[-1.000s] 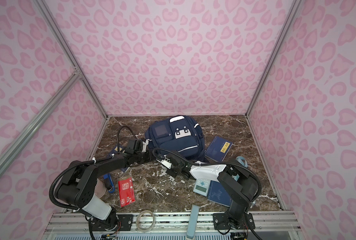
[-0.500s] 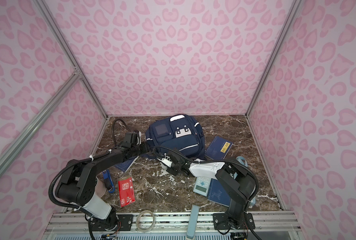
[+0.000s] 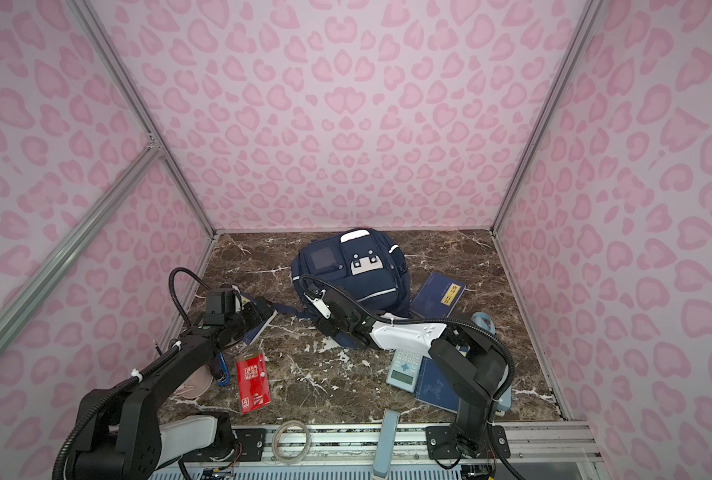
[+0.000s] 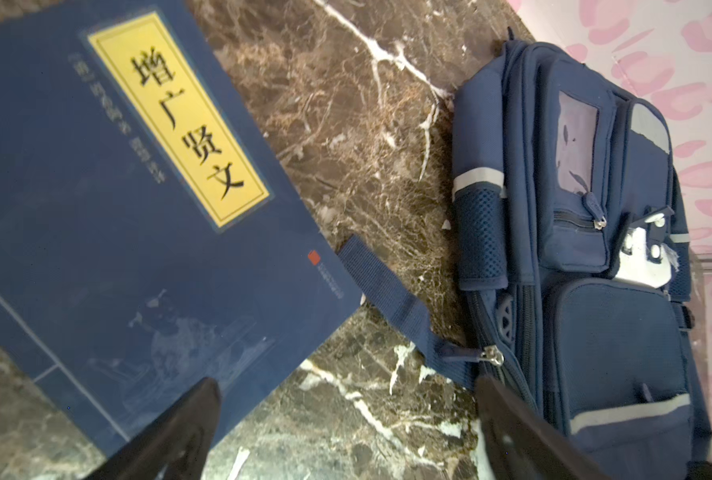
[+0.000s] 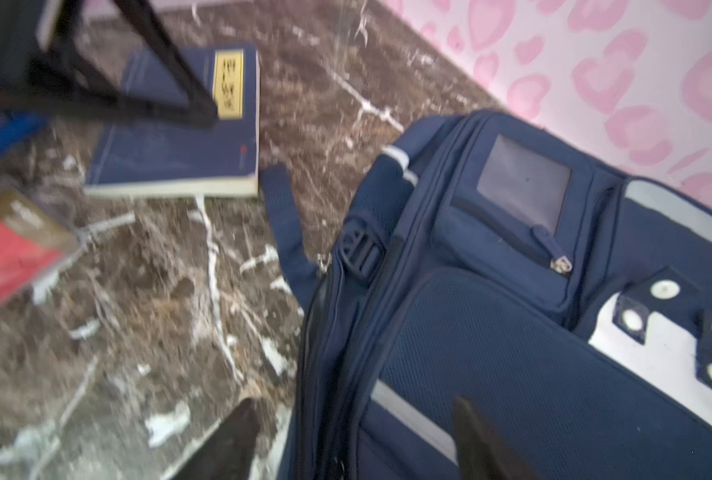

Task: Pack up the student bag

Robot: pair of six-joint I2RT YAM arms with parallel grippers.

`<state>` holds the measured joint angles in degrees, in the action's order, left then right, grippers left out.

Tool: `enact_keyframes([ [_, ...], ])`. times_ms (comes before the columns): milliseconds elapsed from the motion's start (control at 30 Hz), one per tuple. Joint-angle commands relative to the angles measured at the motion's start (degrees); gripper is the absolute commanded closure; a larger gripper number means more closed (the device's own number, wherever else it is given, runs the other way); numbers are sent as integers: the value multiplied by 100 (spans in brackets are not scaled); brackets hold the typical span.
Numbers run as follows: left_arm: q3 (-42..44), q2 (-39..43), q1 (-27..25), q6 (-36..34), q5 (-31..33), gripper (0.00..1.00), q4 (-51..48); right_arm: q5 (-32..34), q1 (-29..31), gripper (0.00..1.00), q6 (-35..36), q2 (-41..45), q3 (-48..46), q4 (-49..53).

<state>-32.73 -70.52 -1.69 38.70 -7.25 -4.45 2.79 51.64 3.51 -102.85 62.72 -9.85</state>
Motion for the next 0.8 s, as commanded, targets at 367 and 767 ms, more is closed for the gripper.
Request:
enact_keyframes([
  [367, 374, -330, 884, 698, 688, 5, 328, -1806, -122, 9, -1186, -2579, 3919, 1529],
  [767, 308, -1224, 1057, 511, 98, 21, 1161, -2492, -50, 25, -1444, -5468, 8119, 3653],
])
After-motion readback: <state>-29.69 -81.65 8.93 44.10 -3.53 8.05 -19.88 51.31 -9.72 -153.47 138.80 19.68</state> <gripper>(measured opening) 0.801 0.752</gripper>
